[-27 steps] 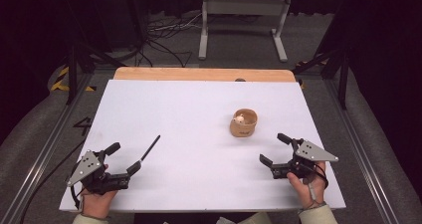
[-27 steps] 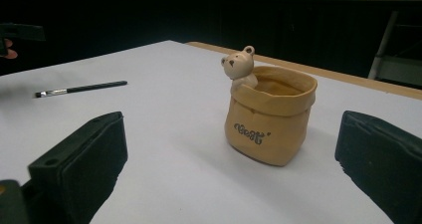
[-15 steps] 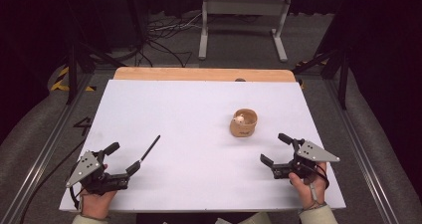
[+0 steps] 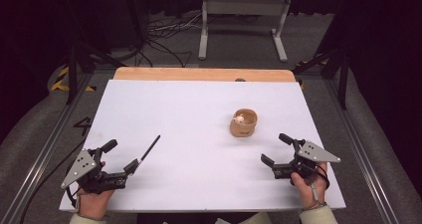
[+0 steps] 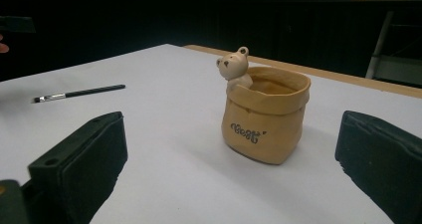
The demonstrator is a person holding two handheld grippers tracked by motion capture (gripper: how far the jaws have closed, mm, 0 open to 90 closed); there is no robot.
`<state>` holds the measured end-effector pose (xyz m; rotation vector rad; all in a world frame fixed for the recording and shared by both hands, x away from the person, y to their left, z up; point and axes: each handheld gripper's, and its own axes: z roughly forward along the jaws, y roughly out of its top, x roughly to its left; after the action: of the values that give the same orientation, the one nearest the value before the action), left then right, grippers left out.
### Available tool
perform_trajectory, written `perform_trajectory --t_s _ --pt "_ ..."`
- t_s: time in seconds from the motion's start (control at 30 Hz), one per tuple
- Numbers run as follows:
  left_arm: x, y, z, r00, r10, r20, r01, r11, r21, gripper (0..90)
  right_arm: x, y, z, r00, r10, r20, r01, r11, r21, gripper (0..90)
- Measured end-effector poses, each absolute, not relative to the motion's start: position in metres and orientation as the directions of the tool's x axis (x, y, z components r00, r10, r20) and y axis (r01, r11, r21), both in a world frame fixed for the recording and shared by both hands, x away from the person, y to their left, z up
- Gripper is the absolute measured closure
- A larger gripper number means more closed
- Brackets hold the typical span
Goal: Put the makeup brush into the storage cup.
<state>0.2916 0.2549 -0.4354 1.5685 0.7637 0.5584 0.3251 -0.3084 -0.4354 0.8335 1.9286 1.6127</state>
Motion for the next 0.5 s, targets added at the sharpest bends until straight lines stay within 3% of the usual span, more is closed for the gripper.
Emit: perform_trajectory --t_s 0.5 --pt "0.31 0.252 -0.422 0.663 0.739 -0.123 0.17 0.011 0.985 3.1 0.325 -0.309 -0.437 -0.689 0.725 0.021 0.15 0.115 0.982 0.2"
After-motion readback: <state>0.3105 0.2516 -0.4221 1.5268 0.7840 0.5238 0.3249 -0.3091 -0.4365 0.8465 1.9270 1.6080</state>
